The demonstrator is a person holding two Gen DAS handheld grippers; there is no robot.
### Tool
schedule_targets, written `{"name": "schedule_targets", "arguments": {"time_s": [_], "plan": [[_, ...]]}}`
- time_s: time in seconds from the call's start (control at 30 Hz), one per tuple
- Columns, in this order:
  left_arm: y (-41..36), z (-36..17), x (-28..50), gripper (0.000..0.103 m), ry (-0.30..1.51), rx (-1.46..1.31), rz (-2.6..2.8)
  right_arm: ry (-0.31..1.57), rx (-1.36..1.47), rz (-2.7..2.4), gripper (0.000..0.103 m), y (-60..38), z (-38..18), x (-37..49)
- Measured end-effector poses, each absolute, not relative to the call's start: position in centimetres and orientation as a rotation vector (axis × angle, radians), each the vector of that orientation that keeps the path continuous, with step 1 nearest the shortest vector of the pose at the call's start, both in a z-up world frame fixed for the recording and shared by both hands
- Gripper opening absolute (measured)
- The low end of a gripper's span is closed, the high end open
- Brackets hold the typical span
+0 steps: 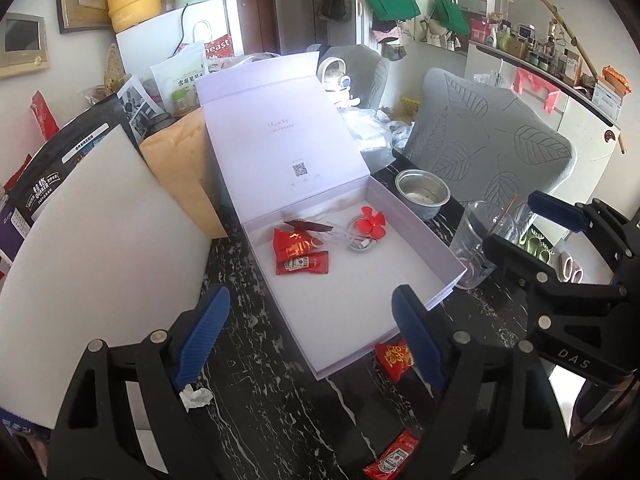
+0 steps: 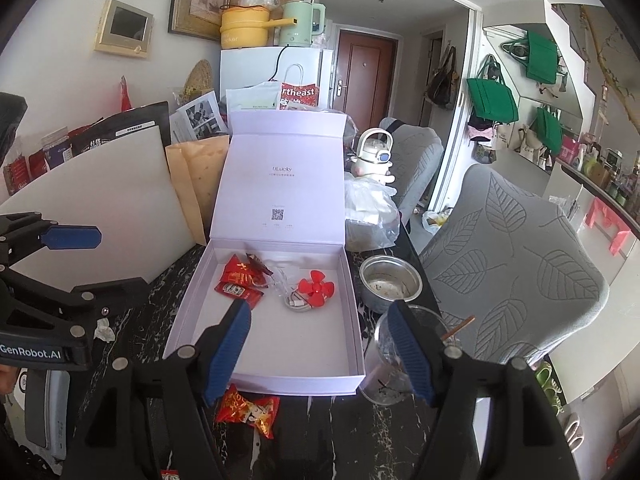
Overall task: Organize objects
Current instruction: 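Withdraw both grippers from the box toward the remaining red packets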
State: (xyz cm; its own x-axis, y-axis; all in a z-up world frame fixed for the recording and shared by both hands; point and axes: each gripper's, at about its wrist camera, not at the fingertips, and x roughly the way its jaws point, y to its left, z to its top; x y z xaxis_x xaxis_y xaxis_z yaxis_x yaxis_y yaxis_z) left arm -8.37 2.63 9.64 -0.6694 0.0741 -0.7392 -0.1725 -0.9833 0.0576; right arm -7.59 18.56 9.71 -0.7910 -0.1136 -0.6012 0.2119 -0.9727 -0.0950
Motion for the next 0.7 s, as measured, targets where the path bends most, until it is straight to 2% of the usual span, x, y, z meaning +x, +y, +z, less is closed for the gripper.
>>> {"name": "schedule_targets", "arguments": {"time_s": [0.7], "plan": [[2.4, 4.6, -2.7, 0.083, 0.096, -1.331, 2.678, 0.253, 1.039, -2.757, 0.072, 18.4, 5.1, -2.0]]}}
